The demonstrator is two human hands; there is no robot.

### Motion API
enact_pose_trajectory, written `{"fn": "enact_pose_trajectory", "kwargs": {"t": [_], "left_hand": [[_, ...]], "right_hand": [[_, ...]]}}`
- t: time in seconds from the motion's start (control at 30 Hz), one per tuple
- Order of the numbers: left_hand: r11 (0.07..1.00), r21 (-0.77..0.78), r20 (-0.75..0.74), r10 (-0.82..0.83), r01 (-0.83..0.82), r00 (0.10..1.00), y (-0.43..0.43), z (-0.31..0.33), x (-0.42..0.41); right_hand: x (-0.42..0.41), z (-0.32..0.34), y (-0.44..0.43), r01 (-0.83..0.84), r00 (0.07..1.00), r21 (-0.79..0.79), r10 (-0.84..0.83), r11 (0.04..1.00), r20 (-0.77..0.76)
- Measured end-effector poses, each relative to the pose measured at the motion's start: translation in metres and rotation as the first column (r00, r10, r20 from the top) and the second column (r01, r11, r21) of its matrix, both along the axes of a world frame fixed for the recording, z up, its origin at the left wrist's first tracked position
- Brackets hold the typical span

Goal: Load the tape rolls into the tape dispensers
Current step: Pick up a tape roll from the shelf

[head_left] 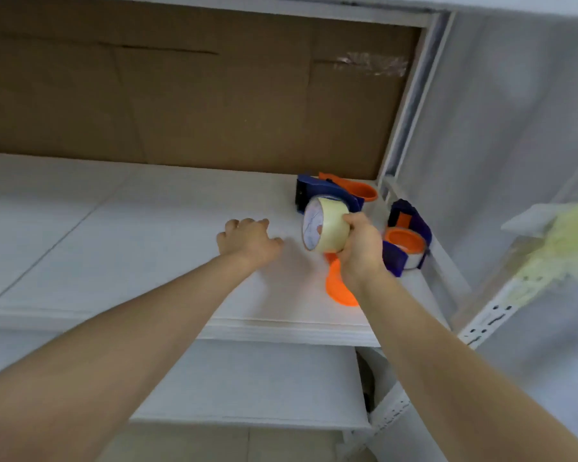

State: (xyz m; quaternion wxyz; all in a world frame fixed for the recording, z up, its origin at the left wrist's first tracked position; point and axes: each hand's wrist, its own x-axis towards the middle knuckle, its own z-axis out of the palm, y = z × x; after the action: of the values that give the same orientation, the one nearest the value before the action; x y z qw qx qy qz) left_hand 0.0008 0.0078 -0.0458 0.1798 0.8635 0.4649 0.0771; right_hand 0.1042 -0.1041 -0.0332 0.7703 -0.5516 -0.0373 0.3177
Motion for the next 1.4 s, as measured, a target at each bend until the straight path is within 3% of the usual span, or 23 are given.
{"fn": "enact_pose_trajectory", "kwargs": {"t": [0.07, 0.17, 0.27, 0.37, 0.57, 0.7, 0.93, 1.13, 1.23, 1.4], "left_hand": [[0.991, 0.136, -0.101, 0.006, 0.008, 0.995, 0.018, 0.003, -0.032], [0.982, 0.183, -0.157, 0.067, -0.037, 0.985, 0.042, 0.008, -0.090], [0.970, 0.210, -0.153, 0.158, -0.124, 0.975, 0.065, 0.013, -0.159], [0.951, 0.225, -0.113, 0.240, -0.210, 0.964, 0.093, 0.019, -0.236], [0.880, 0.310, -0.098, 0.405, -0.359, 0.909, 0.145, 0.032, -0.406], [0.830, 0.303, -0.067, 0.509, -0.469, 0.858, 0.169, 0.036, -0.505], [0.771, 0.186, 0.035, 0.615, -0.609, 0.788, 0.225, 0.022, -0.614], [0.764, 0.122, 0.046, 0.633, -0.633, 0.773, 0.297, 0.006, -0.671], [0.756, 0.117, 0.051, 0.643, -0.644, 0.764, 0.346, 0.005, -0.688], [0.825, 0.114, 0.000, 0.557, -0.553, 0.830, 0.440, 0.008, -0.696]], "right_hand": [[-0.020, 0.002, 0.031, -0.092, 0.992, -0.063, 0.097, 0.994, 0.086], [-0.061, 0.006, 0.074, -0.234, 0.939, -0.180, 0.270, 0.955, 0.212], [-0.114, 0.007, 0.117, -0.328, 0.824, -0.312, 0.431, 0.892, 0.368], [-0.178, 0.008, 0.161, -0.416, 0.714, -0.346, 0.538, 0.841, 0.448], [-0.328, 0.002, 0.251, -0.537, 0.334, -0.448, 0.668, 0.715, 0.665], [-0.424, 0.004, 0.296, -0.599, 0.193, -0.460, 0.676, 0.655, 0.711], [-0.526, 0.007, 0.359, -0.607, 0.159, -0.489, 0.698, 0.627, 0.698], [-0.581, -0.006, 0.450, -0.584, 0.018, -0.539, 0.674, 0.607, 0.738], [-0.602, -0.013, 0.507, -0.567, 0.038, -0.526, 0.657, 0.634, 0.753], [-0.618, -0.016, 0.582, -0.540, 0.088, -0.523, 0.662, 0.660, 0.745]]}}
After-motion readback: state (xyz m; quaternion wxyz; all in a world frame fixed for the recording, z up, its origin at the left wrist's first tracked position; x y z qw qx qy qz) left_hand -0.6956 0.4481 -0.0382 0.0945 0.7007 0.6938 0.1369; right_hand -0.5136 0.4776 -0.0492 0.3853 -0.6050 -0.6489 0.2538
